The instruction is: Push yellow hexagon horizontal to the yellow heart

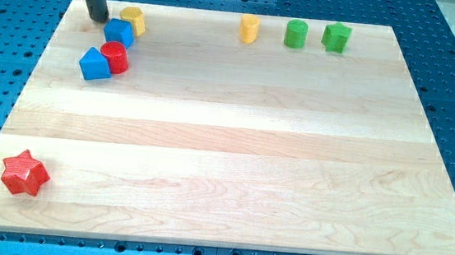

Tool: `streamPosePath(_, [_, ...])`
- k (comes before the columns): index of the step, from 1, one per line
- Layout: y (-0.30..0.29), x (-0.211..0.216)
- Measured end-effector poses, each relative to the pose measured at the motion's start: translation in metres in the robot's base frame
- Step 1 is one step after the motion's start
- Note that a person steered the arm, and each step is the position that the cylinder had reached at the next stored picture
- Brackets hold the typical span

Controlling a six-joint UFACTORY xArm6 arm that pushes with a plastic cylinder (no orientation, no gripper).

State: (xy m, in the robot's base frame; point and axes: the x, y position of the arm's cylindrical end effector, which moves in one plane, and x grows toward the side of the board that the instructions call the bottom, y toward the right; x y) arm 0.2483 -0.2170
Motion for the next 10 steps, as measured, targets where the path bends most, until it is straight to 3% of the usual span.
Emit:
streamPosePath(1, [0.101,0.007])
streamPosePath(2, [0.131,-0.001])
streamPosePath(3, [0.102,0.032])
streamPosePath(4, [0.152,0.061])
streamPosePath(5, [0.194,0.038])
streamPosePath(8, [0.167,0.023])
streamPosePath(9, [0.123,0.055])
streamPosePath(10, [0.099,0.051])
